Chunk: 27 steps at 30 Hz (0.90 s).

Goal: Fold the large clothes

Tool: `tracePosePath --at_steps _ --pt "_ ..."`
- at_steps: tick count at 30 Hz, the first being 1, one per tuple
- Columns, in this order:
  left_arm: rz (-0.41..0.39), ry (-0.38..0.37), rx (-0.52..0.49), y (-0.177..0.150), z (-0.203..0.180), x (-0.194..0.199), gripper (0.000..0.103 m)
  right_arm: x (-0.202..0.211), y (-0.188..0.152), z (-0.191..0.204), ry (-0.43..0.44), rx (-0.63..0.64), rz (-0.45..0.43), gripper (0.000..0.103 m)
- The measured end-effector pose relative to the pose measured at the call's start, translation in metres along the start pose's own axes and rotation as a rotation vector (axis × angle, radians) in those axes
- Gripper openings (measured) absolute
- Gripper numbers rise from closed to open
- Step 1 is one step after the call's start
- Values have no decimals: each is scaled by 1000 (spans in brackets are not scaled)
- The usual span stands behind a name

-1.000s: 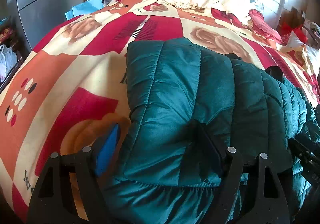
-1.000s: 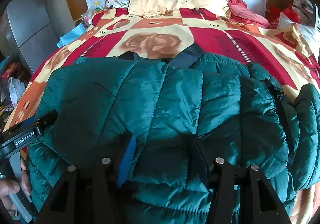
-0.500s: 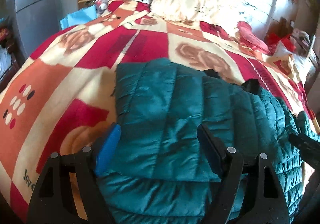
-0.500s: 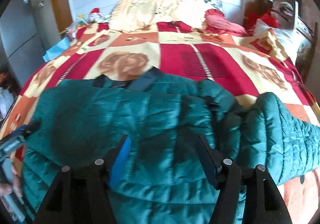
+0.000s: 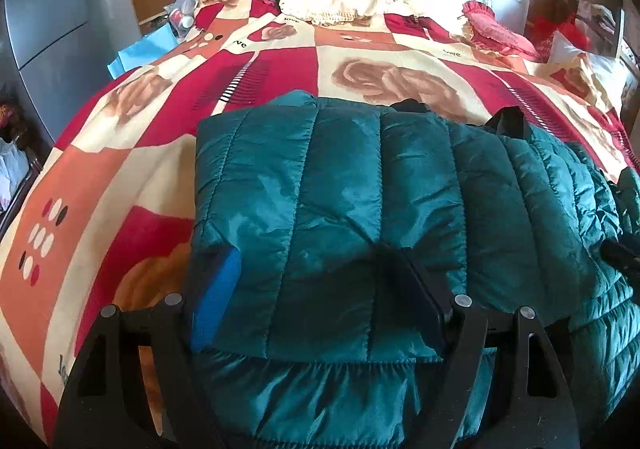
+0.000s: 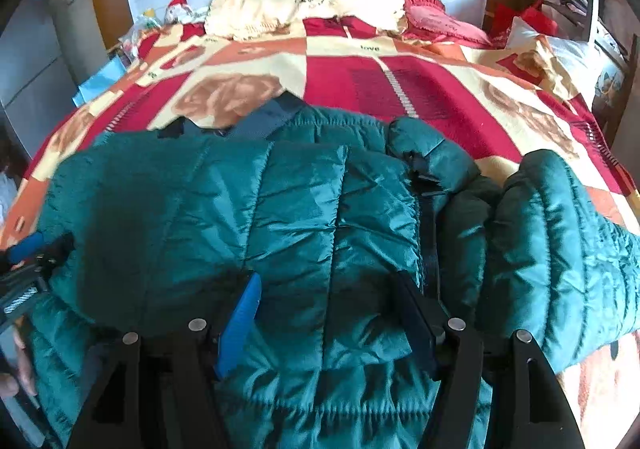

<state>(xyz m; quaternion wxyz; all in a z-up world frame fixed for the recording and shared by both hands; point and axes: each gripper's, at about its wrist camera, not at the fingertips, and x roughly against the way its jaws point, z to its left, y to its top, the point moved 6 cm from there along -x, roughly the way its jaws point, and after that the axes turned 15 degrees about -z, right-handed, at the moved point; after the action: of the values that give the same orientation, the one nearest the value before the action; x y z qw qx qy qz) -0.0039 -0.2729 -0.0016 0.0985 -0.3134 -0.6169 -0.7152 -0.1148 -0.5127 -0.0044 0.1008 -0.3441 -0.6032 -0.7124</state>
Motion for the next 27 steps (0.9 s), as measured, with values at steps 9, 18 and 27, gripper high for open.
tracePosePath --at_steps 9,18,27 --pt "-24 -65 60 1 -8 37 80 52 14 -19 18 -53 -85 73" --pt "-46 -163 167 9 -23 57 80 84 13 -100 -115 -102 -123 74" --pt "-33 -160 124 5 -32 64 80 101 -9 -243 -334 -247 -141 74"
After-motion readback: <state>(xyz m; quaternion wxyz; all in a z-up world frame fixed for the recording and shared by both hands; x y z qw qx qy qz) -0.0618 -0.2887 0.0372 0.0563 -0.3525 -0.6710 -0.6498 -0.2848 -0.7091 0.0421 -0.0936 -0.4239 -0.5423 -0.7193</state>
